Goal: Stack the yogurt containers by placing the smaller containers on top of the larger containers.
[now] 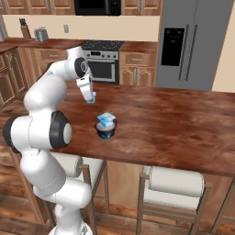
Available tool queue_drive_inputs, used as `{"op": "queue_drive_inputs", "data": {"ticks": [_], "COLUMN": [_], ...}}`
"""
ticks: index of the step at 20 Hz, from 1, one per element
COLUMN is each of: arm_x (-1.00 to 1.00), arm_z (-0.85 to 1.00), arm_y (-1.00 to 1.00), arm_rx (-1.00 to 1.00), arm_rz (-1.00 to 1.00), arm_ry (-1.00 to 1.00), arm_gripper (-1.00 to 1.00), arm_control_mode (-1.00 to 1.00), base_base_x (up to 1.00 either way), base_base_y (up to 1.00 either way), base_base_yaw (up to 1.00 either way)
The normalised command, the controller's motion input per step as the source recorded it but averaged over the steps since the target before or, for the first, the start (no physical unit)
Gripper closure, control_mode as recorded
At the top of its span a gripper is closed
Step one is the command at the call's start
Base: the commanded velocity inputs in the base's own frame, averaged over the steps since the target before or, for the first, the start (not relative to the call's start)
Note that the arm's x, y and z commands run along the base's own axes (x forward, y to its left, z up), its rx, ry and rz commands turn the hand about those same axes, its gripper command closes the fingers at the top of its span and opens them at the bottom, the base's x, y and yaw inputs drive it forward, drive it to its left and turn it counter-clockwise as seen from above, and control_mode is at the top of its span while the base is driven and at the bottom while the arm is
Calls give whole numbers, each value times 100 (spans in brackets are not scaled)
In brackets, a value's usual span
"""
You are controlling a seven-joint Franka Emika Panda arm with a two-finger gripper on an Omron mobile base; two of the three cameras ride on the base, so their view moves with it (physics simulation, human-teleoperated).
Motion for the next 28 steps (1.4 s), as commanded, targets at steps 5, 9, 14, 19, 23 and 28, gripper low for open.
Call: {"op": "queue_drive_inputs", "data": {"ticks": [5,9,14,19,23,28], "arm_x": [-3,0,0,0,0,11], "arm_z": [0,0,0,0,0,-3], "arm_y": [-33,-3,-9,-12,-4,0], "arm_rx": [0,4,10,8,1,0], "arm_rz": [-5,0,0,0,0,0], "arm_ry": [-1,0,0,-1,-1,0], "arm_gripper": [100,100,100,100,100,100], "arm_control_mode": [-100,-100,-100,-100,-100,-100], "base_base_x": [0,0,0,0,0,0], "base_base_y": [0,0,0,0,0,0], "base_base_yaw": [0,0,0,0,0,0]}}
